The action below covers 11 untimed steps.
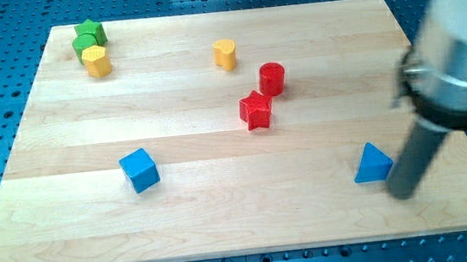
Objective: Slide the triangle towards the left
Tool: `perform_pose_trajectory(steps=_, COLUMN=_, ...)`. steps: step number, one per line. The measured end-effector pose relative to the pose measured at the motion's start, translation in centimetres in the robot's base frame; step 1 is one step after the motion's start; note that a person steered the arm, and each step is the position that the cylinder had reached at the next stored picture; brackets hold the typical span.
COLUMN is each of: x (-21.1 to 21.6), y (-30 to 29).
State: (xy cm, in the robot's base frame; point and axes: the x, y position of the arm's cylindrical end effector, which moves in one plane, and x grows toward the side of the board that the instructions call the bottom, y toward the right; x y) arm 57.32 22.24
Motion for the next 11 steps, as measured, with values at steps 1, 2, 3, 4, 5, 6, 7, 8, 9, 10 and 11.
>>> perform_pose_trajectory(steps=1, x=-2.5, y=6.0)
perform_pose_trajectory(steps=2, x=-4.2, y=3.0)
perform_pose_trajectory(steps=3, x=-0.2, y=-5.2)
perform_pose_trajectory(steps=4, x=0.5, y=-11.2)
perform_pose_trajectory(steps=5, x=0.6, y=-5.4)
perform_pose_trajectory(steps=6, x=-1.2, y=-1.0)
perform_pose_trajectory(steps=7, x=-3.6, y=-2.3)
perform_pose_trajectory(steps=8, x=-2.1, y=-8.4)
perform_pose_trajectory(steps=9, x=-1.9, y=-12.5)
perform_pose_trajectory(steps=10, x=-2.5, y=-7.0)
perform_pose_trajectory(steps=11, x=-3.7, y=-9.5)
